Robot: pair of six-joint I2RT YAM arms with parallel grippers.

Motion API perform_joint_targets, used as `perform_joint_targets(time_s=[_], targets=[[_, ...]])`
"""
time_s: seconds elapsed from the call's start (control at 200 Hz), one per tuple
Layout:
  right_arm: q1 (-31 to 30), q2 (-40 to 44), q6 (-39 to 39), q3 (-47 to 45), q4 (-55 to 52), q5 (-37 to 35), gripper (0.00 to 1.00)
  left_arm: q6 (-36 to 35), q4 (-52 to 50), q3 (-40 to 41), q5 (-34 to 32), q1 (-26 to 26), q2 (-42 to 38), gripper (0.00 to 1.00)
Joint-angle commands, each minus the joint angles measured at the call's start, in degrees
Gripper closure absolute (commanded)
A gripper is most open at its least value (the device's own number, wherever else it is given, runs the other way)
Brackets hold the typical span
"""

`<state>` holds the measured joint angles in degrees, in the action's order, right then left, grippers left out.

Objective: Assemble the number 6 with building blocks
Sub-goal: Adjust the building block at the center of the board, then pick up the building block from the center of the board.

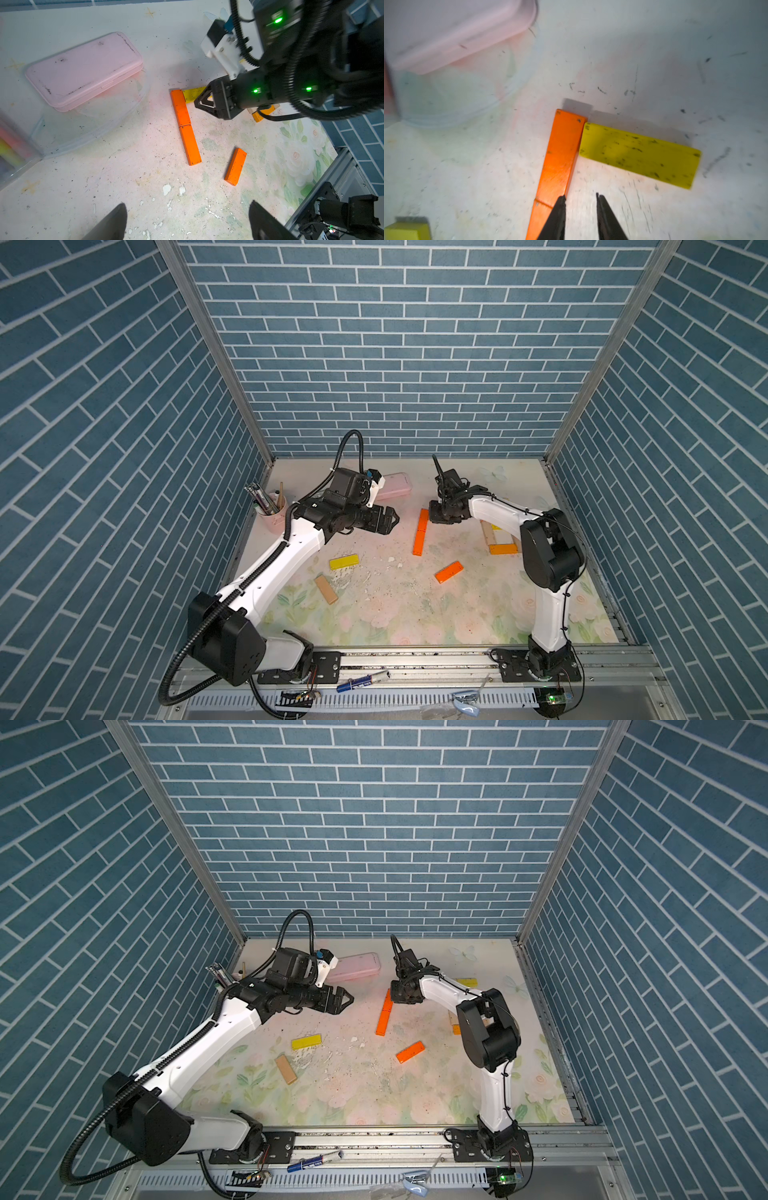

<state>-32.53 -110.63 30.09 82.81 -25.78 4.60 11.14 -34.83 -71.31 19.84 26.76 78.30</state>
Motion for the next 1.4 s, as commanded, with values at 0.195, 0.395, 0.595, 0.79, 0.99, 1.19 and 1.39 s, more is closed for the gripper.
perform_joint_targets(time_s=[0.195, 0.395, 0.595, 0.79, 0.99, 1.19, 1.39], targets=[[-0.3, 19.9, -13.5, -15.9, -5.0, -4.5, 0.33, 0.2, 0.5, 1.2, 0.4, -0.8, -1.6, 0.08], [-1.3, 27.3, -26.7, -22.4, -8.5, 1.4, 0.23, 0.0, 1.2, 1.6, 0.4, -1.0, -1.9, 0.07], [-6.0, 29.9, -33.1, -27.9, -7.8, 3.4, 0.19, 0.2, 2.2, 2.3, 0.4, -1.1, -2.1, 0.07], [-6.7, 30.3, -28.9, -29.9, -5.6, 3.4, 0.12, 0.8, 2.7, 2.4, 1.4, -1.0, -0.9, 0.07], [-7.4, 26.4, -24.7, -29.5, -5.4, 3.7, 0.02, 1.0, 2.9, 2.4, 1.7, -1.0, -0.5, 0.07], [-8.3, 23.0, -25.4, -27.6, -8.5, 1.9, 0.02, 1.0, 2.8, 2.4, 1.6, -1.0, -0.5, 0.07], [-8.3, 19.1, -25.0, -26.8, -8.3, 1.3, 0.02, 0.9, 3.0, 2.5, 1.6, -1.1, -0.7, 0.07]])
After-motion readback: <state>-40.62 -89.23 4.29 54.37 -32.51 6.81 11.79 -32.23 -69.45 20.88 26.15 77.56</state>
